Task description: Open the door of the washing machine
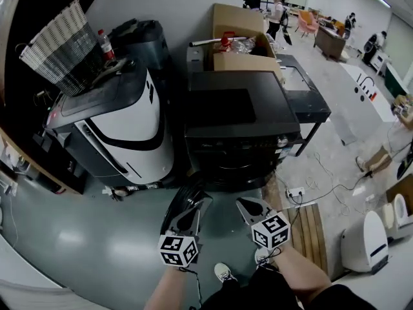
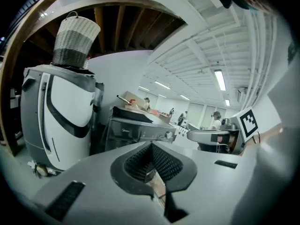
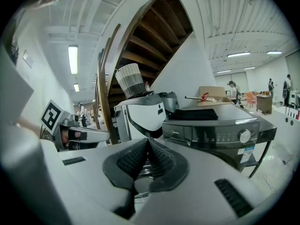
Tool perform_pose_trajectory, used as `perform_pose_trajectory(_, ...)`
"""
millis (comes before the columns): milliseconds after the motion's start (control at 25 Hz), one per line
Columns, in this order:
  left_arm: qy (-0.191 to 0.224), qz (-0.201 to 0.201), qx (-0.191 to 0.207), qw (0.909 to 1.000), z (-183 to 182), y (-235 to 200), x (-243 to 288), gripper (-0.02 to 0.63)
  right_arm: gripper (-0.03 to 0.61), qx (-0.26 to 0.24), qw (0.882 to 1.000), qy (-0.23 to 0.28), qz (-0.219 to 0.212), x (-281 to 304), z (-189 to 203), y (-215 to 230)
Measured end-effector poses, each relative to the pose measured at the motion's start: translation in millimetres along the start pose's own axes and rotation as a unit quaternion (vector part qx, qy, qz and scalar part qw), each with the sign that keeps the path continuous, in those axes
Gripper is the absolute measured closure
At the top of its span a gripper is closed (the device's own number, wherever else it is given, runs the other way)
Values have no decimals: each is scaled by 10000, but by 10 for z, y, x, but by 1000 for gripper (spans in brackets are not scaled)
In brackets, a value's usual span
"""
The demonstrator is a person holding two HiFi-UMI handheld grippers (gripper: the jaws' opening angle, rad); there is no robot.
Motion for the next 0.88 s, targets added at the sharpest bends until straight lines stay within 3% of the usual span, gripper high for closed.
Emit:
perform_pose_trajectory(160, -42, 404, 362, 9985, -174, 509, 151, 595, 561, 62, 9991, 209, 351, -464, -102, 239)
perform_pose_trajectory(440, -167, 908, 513, 9944, -221, 1250, 269, 595, 561, 195, 9959, 357, 805, -1112, -144, 654)
perform_pose_trajectory(880, -385, 868, 510, 9942, -131, 1928, 354, 594, 561, 275, 9966, 144, 768, -1599, -53, 990)
Point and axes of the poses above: the fingertips, and each gripper's own axes: x forward along the fingers, y to its right, z out of its underside, the point moved 1 cm from there along -x, backward along the fingers, and after that the axes turned 12 degrees about x, right-handed, at the moved point
